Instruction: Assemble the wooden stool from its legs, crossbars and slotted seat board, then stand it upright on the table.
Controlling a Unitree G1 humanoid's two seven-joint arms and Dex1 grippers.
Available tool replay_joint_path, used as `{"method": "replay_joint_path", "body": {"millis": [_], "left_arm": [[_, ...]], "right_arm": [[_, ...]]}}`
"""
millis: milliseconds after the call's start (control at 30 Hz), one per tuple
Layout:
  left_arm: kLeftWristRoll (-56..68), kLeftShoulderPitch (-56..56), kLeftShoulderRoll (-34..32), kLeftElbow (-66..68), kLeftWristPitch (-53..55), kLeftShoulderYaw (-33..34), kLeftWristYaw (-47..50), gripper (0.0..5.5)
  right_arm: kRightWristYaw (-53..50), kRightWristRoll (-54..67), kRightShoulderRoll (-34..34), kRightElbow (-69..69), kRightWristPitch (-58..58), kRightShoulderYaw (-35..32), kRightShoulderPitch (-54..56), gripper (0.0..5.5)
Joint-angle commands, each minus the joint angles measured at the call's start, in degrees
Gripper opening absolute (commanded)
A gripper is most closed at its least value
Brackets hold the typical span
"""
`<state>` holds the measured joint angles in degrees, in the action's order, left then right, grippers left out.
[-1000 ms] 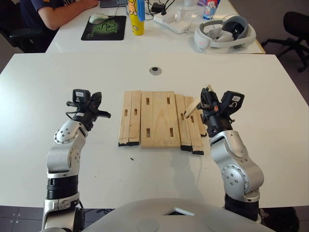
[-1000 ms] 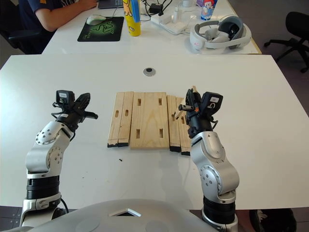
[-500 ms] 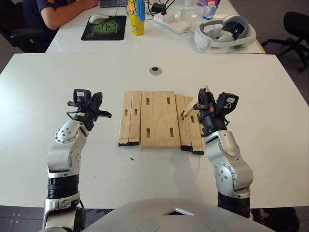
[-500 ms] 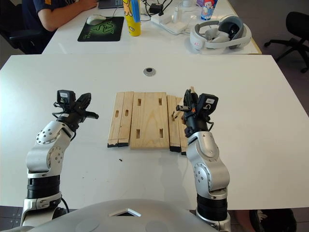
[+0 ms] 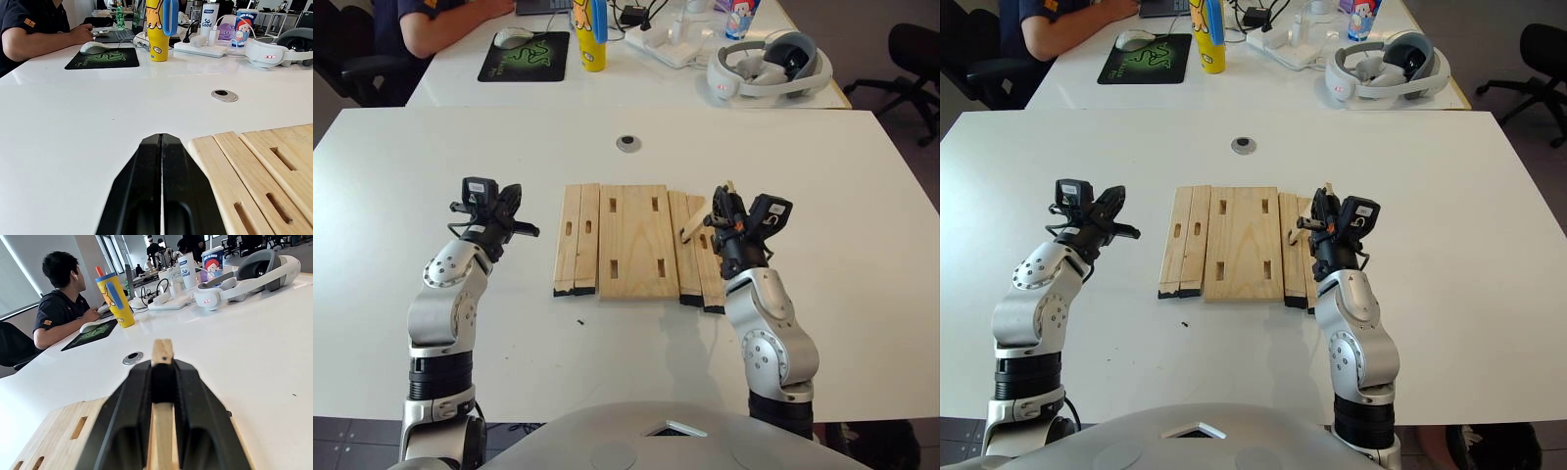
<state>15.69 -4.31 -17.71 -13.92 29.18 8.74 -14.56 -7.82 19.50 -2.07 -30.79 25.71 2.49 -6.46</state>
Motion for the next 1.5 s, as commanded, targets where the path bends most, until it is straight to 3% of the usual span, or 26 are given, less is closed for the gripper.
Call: {"method": "replay_joint_path", "body": {"millis": [33,367,600,1033,1300,1500], "left_arm": [[0.0,-0.9,-0.6,0.2,0.5,0.2,-0.4,0.00],[-0.1,-1.5,-1.0,0.4,0.6,0.2,-1.1,0.00],[0.1,-2.5,-1.8,0.5,1.2,0.1,-2.1,0.00],[0.3,-4.7,-4.6,0.0,4.6,-0.7,-5.4,0.00],[0.2,-4.2,-4.3,-0.7,5.3,-0.7,-5.2,0.00],[0.2,-3.7,-3.7,-1.3,5.3,-0.6,-4.6,0.00]], "right_arm": [[0.4,-1.1,-0.3,0.4,-0.9,-0.5,-0.6,0.45],[2.1,-4.6,0.8,3.5,-3.8,0.6,-1.8,0.45],[2.4,-10.9,1.1,5.8,-5.8,5.2,-2.3,0.45],[0.6,-19.2,-0.3,7.9,-12.4,9.6,-11.3,0.45],[2.3,-23.8,0.6,6.4,-4.6,12.6,-9.3,0.45],[2.6,-24.1,0.4,7.6,0.3,10.9,-8.7,0.45]]}}
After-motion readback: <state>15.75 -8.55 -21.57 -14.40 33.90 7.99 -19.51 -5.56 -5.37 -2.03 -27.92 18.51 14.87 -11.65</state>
